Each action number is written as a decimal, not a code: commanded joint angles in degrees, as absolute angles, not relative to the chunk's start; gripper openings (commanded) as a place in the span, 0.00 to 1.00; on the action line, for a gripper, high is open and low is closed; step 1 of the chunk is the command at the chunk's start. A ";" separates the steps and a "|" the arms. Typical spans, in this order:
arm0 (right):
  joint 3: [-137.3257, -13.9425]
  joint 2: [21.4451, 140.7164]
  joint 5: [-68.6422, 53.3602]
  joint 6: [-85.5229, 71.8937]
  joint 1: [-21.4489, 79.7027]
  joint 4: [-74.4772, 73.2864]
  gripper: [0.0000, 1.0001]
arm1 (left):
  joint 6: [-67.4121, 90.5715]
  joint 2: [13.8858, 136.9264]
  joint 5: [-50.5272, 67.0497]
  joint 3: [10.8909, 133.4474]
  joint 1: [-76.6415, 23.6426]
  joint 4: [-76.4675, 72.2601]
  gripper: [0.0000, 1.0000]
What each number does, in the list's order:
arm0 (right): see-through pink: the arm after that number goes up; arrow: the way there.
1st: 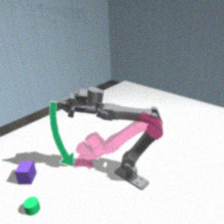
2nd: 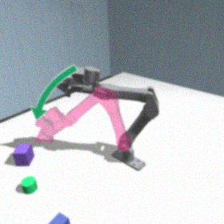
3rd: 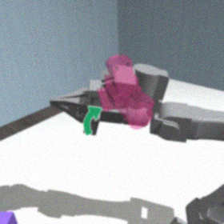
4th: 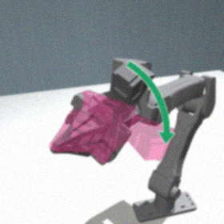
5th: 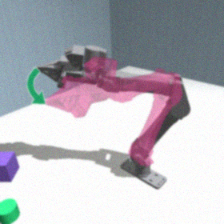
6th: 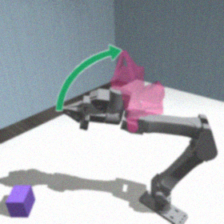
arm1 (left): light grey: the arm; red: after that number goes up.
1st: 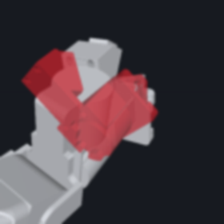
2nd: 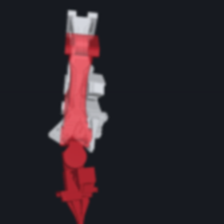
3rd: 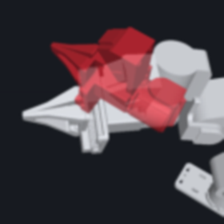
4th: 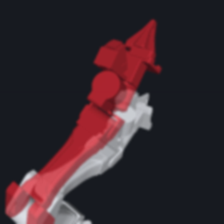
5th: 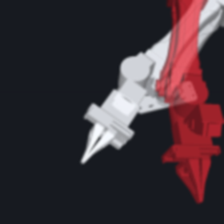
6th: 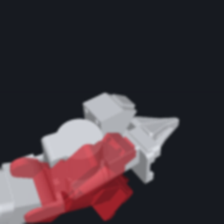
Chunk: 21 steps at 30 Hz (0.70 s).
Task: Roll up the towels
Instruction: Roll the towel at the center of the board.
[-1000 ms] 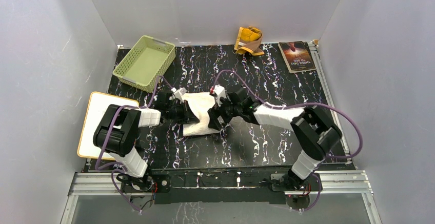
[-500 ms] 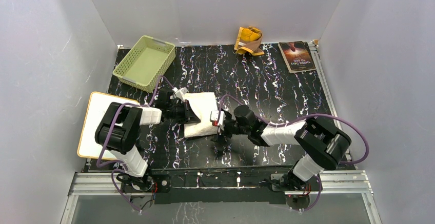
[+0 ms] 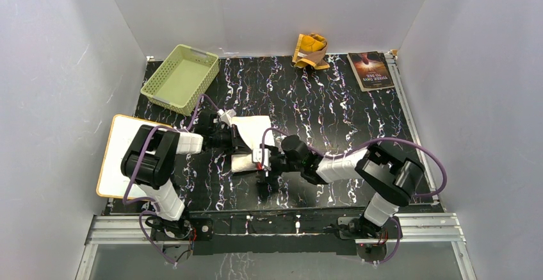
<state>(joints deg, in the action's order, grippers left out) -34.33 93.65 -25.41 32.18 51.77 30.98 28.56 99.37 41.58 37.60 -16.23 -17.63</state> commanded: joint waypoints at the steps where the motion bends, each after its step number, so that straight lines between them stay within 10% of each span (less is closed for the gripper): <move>1: -37.41 95.37 -24.45 34.48 52.46 31.62 0.62 | 25.75 103.00 36.43 36.03 -16.62 -9.97 0.02; 13: -43.61 101.99 -26.58 32.88 52.33 23.23 0.00 | 25.71 102.43 36.29 39.37 -16.67 -5.41 0.03; 21: -57.42 107.82 -48.19 17.00 47.14 4.43 0.00 | 25.67 94.82 32.10 45.25 -15.08 2.13 0.17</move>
<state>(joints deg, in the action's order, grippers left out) -49.12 103.63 -33.82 26.63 49.87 15.79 27.64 99.61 40.21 42.78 -16.25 -7.16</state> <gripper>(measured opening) 0.068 0.112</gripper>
